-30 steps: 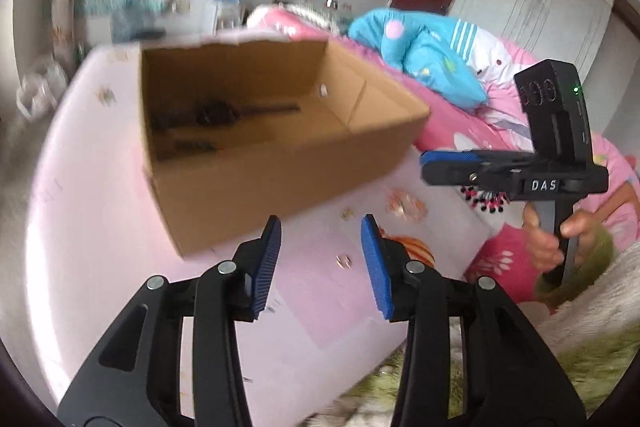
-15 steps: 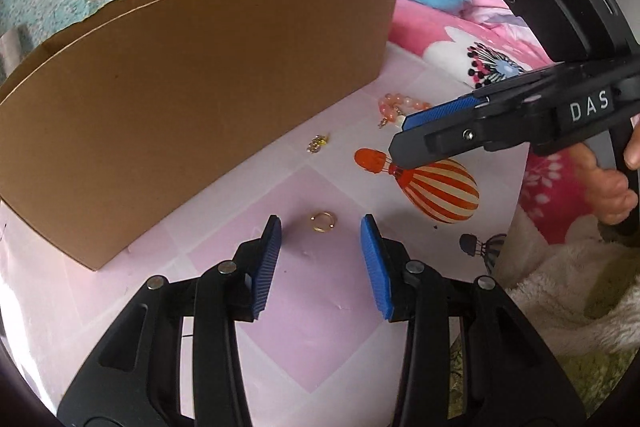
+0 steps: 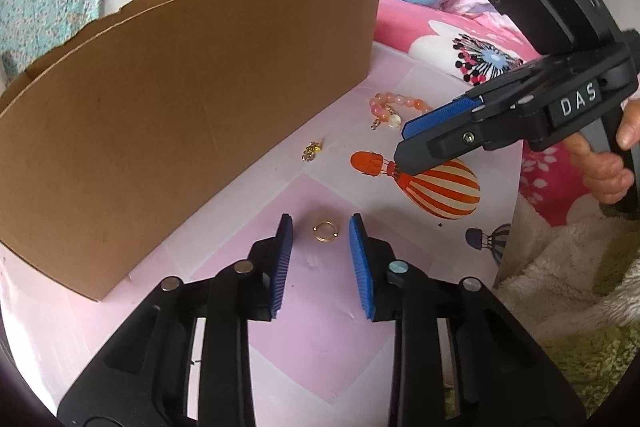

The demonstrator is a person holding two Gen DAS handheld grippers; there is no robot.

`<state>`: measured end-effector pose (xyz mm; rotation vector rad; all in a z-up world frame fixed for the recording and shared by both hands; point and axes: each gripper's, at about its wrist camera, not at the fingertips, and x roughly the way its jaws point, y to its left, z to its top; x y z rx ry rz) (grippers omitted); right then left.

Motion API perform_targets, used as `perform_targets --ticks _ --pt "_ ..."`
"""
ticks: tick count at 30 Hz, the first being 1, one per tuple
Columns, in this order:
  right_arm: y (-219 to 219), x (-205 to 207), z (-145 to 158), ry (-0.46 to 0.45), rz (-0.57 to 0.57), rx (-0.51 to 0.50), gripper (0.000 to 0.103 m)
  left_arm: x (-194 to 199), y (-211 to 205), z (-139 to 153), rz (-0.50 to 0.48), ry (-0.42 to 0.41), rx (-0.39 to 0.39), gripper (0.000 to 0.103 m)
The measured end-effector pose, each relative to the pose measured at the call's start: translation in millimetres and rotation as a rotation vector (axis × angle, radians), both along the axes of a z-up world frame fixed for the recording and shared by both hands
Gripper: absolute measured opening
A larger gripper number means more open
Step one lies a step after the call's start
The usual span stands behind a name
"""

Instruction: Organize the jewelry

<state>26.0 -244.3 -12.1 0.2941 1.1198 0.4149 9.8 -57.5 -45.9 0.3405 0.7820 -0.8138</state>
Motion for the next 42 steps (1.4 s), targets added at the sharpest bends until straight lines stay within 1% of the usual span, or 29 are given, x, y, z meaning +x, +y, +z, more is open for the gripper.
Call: perform_targets --ticks 5,7,12,14,17,24,25,27,28,29,30,31,32,36,42 --pt "-5.1 0.1 3.8 -0.012 -0.023 -0.005 0.045 -0.6 0.3 0.5 -0.009 -0.008 0.003 0.011" --pt "-8.8 -1.3 6.1 -0.018 -0.033 -0.010 0.045 -1.7 0.8 0.4 -0.011 -0.011 0.000 0.009" --pt "-13.5 -4.2 17.1 -0.063 -0.055 -0.071 0.045 -5.4 0.3 -0.3 -0.001 -0.028 0.003 0.009" --pt "-13.7 -6.0 23.2 -0.092 -0.058 -0.119 0.045 -7.1 -0.3 -0.4 0.006 -0.037 0.009 0.009" --pt "-10.4 -6.2 26.5 -0.113 -0.059 -0.187 0.045 -8.0 -0.2 -0.1 0.024 -0.034 0.008 0.009" --pt "1.6 0.4 16.5 -0.093 -0.036 -0.304 0.044 -7.0 0.9 0.0 0.064 -0.017 -0.014 0.009" --pt "5.5 -0.3 13.8 -0.091 -0.023 -0.332 0.043 -6.8 0.9 -0.1 0.066 -0.016 -0.016 0.009" --pt "10.3 2.8 7.8 -0.085 -0.004 -0.380 0.038 -6.8 1.8 -0.4 0.067 -0.017 -0.017 0.009" --pt "12.9 3.6 4.6 -0.077 0.002 -0.406 0.034 -6.8 2.0 -0.7 0.067 -0.018 -0.017 0.009" --pt "14.6 5.1 2.7 -0.070 0.009 -0.420 0.026 -6.8 2.3 -0.9 0.067 -0.019 -0.018 0.009" --pt "16.0 5.2 0.5 -0.068 0.018 -0.428 0.021 -6.7 2.3 -0.8 0.067 -0.019 -0.018 0.009" --pt "16.4 5.0 1.2 -0.073 0.016 -0.430 0.013 -6.6 2.4 -0.8 0.067 -0.018 -0.020 0.009" --pt "16.8 5.2 1.4 -0.075 0.015 -0.439 0.010 -6.5 2.6 -1.0 0.067 -0.018 -0.021 0.009" --pt "11.7 2.4 11.0 -0.111 -0.018 -0.415 0.010 -6.3 2.7 -0.6 0.066 -0.018 -0.023 0.009" --pt "-21.8 5.2 39.2 -0.169 -0.147 -0.315 0.010 -6.8 3.2 -0.6 0.067 -0.019 -0.023 0.009"
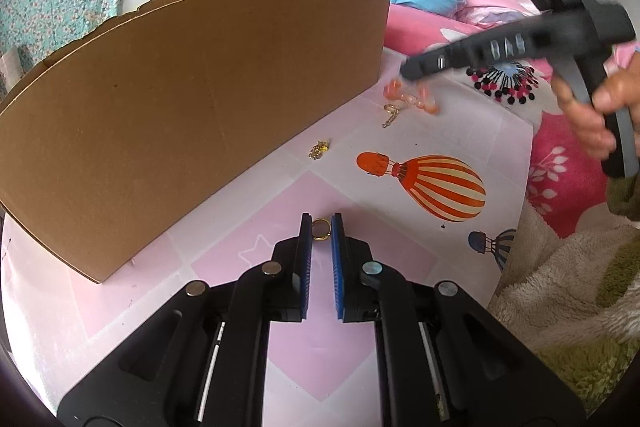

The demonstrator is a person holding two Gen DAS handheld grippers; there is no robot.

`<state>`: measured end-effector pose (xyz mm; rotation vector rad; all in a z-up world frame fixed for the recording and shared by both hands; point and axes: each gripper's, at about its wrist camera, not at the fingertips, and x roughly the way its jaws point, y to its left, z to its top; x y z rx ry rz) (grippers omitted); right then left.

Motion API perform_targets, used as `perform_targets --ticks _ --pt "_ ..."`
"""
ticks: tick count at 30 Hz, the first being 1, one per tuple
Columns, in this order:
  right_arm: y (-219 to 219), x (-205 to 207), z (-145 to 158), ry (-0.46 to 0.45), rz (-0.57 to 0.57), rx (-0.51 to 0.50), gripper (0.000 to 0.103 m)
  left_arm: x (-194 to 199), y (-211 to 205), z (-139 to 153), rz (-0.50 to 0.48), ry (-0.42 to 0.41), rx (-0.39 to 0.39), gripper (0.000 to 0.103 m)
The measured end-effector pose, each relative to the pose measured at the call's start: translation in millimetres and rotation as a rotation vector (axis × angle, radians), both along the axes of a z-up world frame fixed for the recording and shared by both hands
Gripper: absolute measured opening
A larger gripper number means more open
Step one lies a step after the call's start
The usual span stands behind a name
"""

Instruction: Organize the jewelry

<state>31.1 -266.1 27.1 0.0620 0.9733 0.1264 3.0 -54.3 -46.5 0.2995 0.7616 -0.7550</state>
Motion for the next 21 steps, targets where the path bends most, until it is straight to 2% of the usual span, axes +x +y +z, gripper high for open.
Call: perform_targets --ticks 6,15,21 --pt "-20.1 -3.2 6.4 -0.026 -0.064 -0.050 0.010 -0.2 0.2 -0.4 0.001 -0.003 0.000 0.009" --pt "-17.5 -13.8 -0.2 0.006 -0.026 -0.160 0.010 0.3 0.0 -0.5 0.001 -0.002 -0.002 0.009" --pt "-25.0 -25.8 13.2 -0.019 -0.049 -0.147 0.010 0.2 0.0 -0.2 0.001 -0.002 -0.003 0.009"
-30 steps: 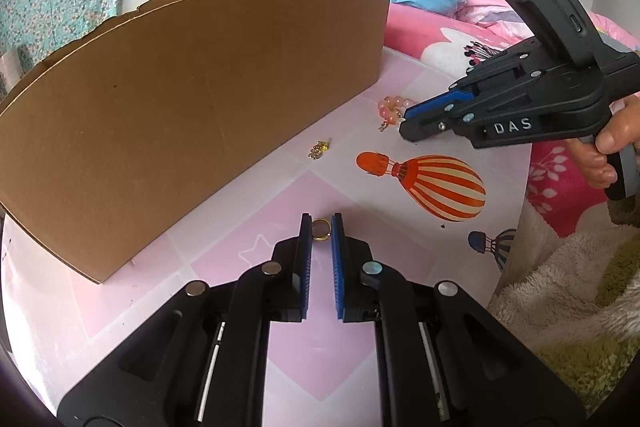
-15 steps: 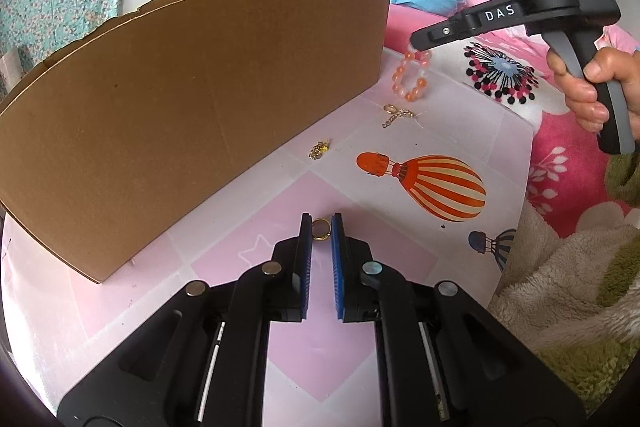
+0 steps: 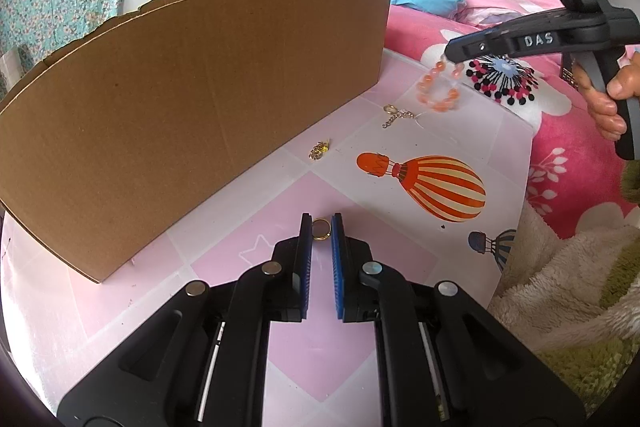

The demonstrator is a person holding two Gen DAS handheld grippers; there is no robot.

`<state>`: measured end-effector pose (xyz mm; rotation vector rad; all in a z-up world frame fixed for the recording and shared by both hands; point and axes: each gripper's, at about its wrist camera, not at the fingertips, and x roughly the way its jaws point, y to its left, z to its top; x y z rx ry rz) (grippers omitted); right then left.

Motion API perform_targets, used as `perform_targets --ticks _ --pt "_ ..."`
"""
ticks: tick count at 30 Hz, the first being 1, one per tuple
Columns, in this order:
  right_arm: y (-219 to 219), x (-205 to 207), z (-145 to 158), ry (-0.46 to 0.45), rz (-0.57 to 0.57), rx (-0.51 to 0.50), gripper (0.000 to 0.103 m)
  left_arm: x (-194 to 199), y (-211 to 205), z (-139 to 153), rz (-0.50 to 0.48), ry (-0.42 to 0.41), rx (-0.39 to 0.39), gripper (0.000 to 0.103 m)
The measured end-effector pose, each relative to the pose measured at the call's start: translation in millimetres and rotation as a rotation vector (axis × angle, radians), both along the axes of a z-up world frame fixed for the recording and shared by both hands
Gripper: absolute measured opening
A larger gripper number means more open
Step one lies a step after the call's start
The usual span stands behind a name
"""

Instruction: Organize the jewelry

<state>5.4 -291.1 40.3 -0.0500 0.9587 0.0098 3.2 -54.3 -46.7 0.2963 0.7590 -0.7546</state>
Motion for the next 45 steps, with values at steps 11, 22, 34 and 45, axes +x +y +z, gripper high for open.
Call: perform_targets --ticks 11,22,34,45 --pt "23.7 0.3 -20.7 0.111 0.116 -0.032 0.010 -0.4 0.1 -0.2 0.000 -0.001 -0.001 0.009" --pt "22.8 4.9 -16.1 0.106 0.125 0.130 0.030 -0.8 -1.3 0.1 0.003 -0.004 0.000 0.009" --pt "33.7 43.9 -41.6 0.116 0.141 0.134 0.030 -0.5 -1.0 0.0 0.002 -0.001 -0.003 0.009" --pt "37.0 47.5 -54.3 0.143 0.182 0.074 0.028 0.1 -2.4 0.2 0.004 -0.001 -0.003 0.009"
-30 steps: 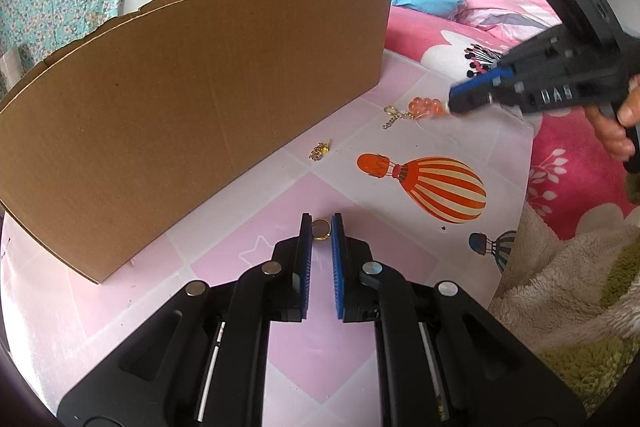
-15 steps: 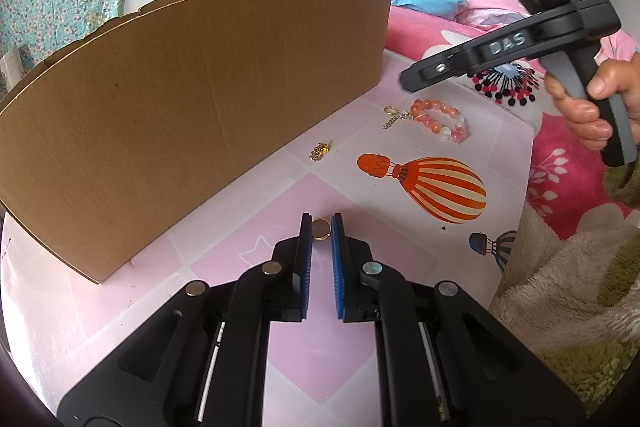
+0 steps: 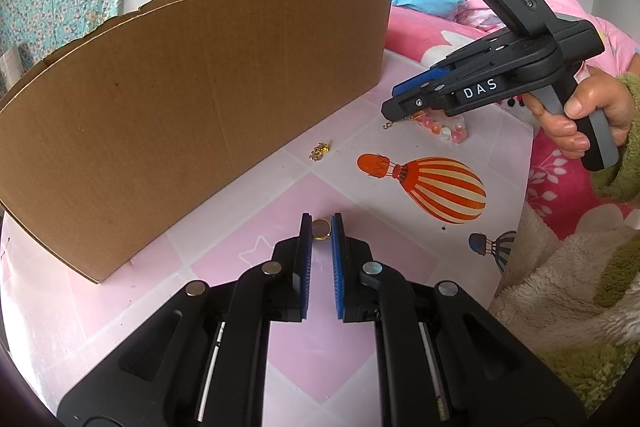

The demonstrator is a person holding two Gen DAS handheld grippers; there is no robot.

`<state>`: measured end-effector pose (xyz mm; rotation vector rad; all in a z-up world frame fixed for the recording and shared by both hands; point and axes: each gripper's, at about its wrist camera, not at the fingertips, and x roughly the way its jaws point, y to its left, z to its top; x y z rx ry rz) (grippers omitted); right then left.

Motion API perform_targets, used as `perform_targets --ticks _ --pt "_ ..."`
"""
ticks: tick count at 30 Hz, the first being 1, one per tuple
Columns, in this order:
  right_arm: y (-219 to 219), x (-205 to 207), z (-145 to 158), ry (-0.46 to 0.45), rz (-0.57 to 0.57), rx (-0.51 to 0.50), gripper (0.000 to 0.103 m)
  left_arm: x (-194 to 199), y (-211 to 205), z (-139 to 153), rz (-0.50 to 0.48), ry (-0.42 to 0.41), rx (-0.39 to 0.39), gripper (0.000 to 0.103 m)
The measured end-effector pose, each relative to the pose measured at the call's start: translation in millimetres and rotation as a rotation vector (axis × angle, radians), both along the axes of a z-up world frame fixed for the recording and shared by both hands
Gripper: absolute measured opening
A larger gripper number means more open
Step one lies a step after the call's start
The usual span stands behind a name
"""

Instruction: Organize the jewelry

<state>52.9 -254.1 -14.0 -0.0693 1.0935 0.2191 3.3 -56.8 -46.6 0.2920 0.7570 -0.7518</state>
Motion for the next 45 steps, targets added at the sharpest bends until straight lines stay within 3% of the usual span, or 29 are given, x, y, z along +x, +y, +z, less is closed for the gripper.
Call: perform_targets --ticks 9,14,16,23,35,38,45 --pt "3.4 -0.2 0.2 0.020 0.012 0.033 0.013 0.1 0.1 -0.4 0.000 -0.002 0.001 0.009" --pt "-3.2 1.6 -0.2 0.025 -0.018 0.080 0.011 -0.1 0.3 -0.4 0.000 -0.003 0.001 0.009" --pt "-7.3 1.6 1.8 0.020 -0.032 0.101 0.004 0.2 0.3 -0.3 0.001 -0.005 0.001 0.009" --pt "-21.4 -3.8 16.1 -0.016 -0.090 0.144 0.004 0.3 0.6 -0.5 0.000 -0.006 0.003 0.009" --pt "7.4 -4.6 2.3 0.021 -0.022 -0.015 0.005 1.1 1.5 -0.6 -0.001 -0.007 0.002 0.009" --pt "7.2 -4.5 1.8 0.029 -0.020 -0.002 0.018 1.2 1.3 -0.6 0.000 -0.007 0.001 0.009" --pt "15.7 -6.0 0.9 0.034 -0.001 0.017 0.020 1.3 1.5 -0.7 0.000 -0.007 0.001 0.009"
